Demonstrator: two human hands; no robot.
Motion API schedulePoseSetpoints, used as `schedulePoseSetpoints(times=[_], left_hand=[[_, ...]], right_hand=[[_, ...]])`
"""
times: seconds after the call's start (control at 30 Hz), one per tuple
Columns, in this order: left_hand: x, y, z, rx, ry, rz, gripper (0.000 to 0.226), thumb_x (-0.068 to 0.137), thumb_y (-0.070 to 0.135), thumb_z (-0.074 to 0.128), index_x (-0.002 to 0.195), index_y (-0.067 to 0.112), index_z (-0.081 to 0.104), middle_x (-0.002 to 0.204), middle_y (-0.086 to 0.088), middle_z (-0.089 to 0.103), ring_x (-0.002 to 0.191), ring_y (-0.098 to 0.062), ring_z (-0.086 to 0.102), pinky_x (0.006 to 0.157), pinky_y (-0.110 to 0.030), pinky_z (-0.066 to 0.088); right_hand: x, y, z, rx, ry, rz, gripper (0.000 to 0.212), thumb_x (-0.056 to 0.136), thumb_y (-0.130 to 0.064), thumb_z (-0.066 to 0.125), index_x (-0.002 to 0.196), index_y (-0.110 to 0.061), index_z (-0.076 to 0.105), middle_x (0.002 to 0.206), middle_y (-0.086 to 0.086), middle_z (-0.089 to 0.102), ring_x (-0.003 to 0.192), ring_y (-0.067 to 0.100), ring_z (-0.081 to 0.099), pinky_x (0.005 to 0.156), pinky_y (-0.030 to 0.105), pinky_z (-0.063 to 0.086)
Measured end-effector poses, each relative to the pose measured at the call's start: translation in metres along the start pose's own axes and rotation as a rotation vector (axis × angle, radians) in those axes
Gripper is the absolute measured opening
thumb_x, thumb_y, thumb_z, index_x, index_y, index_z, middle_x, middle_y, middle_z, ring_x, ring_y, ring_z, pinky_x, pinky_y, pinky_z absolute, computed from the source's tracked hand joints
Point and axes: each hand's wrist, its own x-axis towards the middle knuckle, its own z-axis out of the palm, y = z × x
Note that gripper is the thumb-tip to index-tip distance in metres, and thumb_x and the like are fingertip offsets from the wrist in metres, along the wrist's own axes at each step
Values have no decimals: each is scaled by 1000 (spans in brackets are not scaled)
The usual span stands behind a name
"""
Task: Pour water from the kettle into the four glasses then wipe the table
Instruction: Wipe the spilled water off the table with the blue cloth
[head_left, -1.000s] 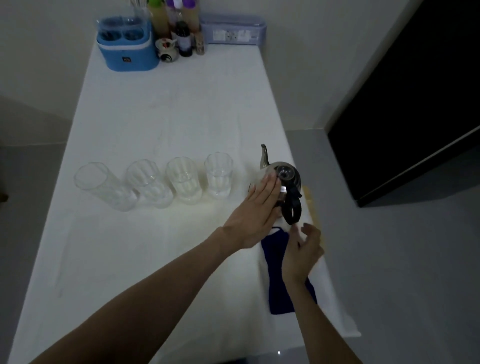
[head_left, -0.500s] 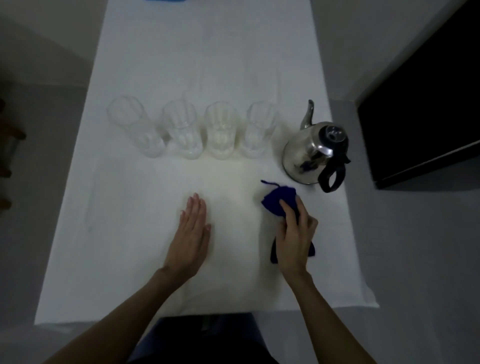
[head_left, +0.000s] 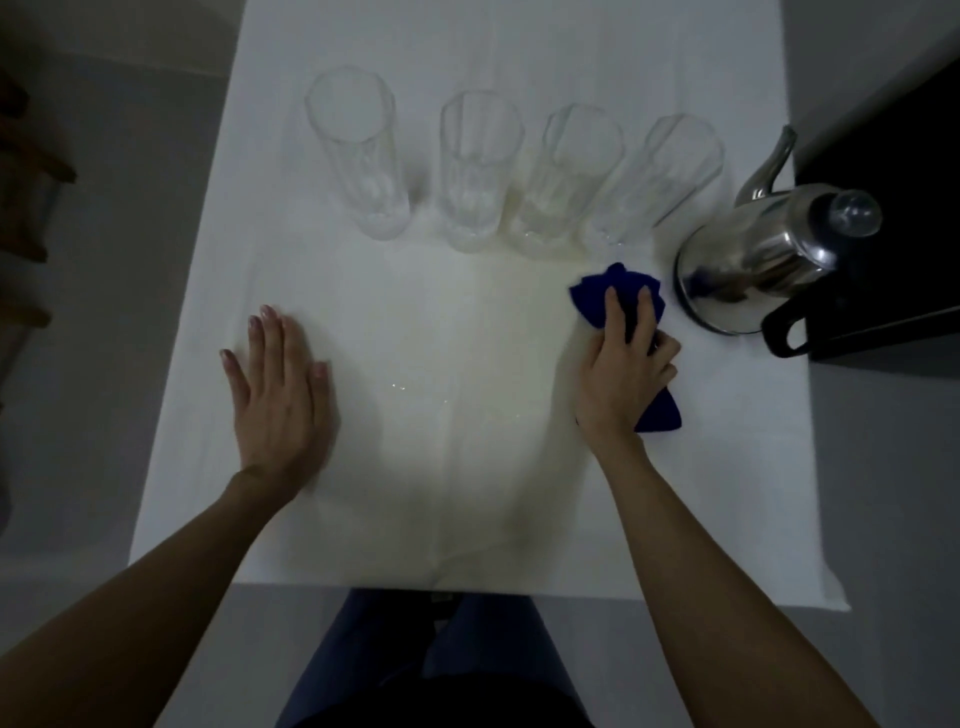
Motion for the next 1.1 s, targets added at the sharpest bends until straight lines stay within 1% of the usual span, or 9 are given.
schedulePoseSetpoints(times=[0.2, 0.33, 0.4, 0.5, 0.67, 0.73, 0.83, 0.97, 1.1], left_hand=[[-4, -5, 3, -61, 37, 31, 59, 103, 34, 16, 154, 6, 3, 163, -12, 1, 151, -22, -4, 121, -45, -7], [-5, -7, 4, -87, 41, 20, 60, 102, 34, 16, 154, 4, 6, 163, -12, 3, 151, -22, -2, 122, -44, -5], [-6, -9, 5, -81, 39, 15, 60, 102, 34, 15, 154, 5, 5, 163, -11, 2, 151, -21, -3, 122, -45, -5], [-5, -10, 7, -77, 42, 15, 60, 103, 34, 16, 154, 5, 4, 163, -11, 1, 151, -21, -4, 122, -45, -4], [-5, -11, 9, -80, 48, 13, 60, 103, 33, 17, 154, 5, 4, 163, -11, 2, 151, -21, -3, 122, -44, -4], [-5, -12, 9, -79, 51, 20, 60, 103, 34, 16, 154, 4, 4, 163, -11, 2, 151, -21, -3, 122, -42, -5], [-5, -14, 9, -78, 61, 25, 60, 103, 34, 17, 154, 4, 6, 163, -11, 5, 151, -22, -1, 122, -43, -3], [-5, -17, 9, -85, 72, 46, 59, 103, 32, 19, 153, 3, 9, 163, -12, 7, 151, -22, 2, 123, -43, 0], [-6, -21, 9, -76, 77, 71, 58, 103, 30, 21, 153, 1, 11, 162, -14, 9, 151, -25, 4, 123, -44, 3]], right_hand=[[-24, -42, 8, 36, -73, -363, 56, 89, -16, 33, 140, -23, 56, 154, 12, 43, 104, 40, 48, 80, 49, 43], [-46, -17, 1, 30, -76, -654, 51, 91, -11, 40, 136, -22, 61, 150, 11, 48, 99, 40, 52, 75, 47, 46], [-47, 5, -6, -6, -39, -636, 50, 91, -7, 42, 133, -22, 64, 149, 11, 50, 99, 42, 52, 73, 48, 45], [-39, 24, -11, -32, 32, -414, 51, 91, -9, 37, 133, -22, 63, 151, 12, 47, 102, 40, 48, 76, 50, 43], [-21, -20, 5, 23, 39, -205, 48, 90, 0, 45, 132, -16, 62, 149, 19, 47, 101, 48, 51, 81, 56, 45], [-24, -49, 13, 62, -15, -252, 50, 89, 0, 48, 134, -17, 61, 149, 19, 46, 101, 49, 50, 82, 58, 46], [-41, -69, 17, 82, -62, -485, 48, 91, -9, 42, 132, -18, 64, 147, 17, 50, 95, 44, 52, 78, 50, 46], [-67, -28, 5, 80, -131, -804, 48, 88, -4, 49, 131, -20, 66, 145, 12, 54, 99, 43, 51, 75, 50, 47], [-62, 29, -19, 6, -88, -677, 47, 89, -10, 44, 130, -21, 65, 148, 12, 51, 103, 43, 48, 76, 50, 45]])
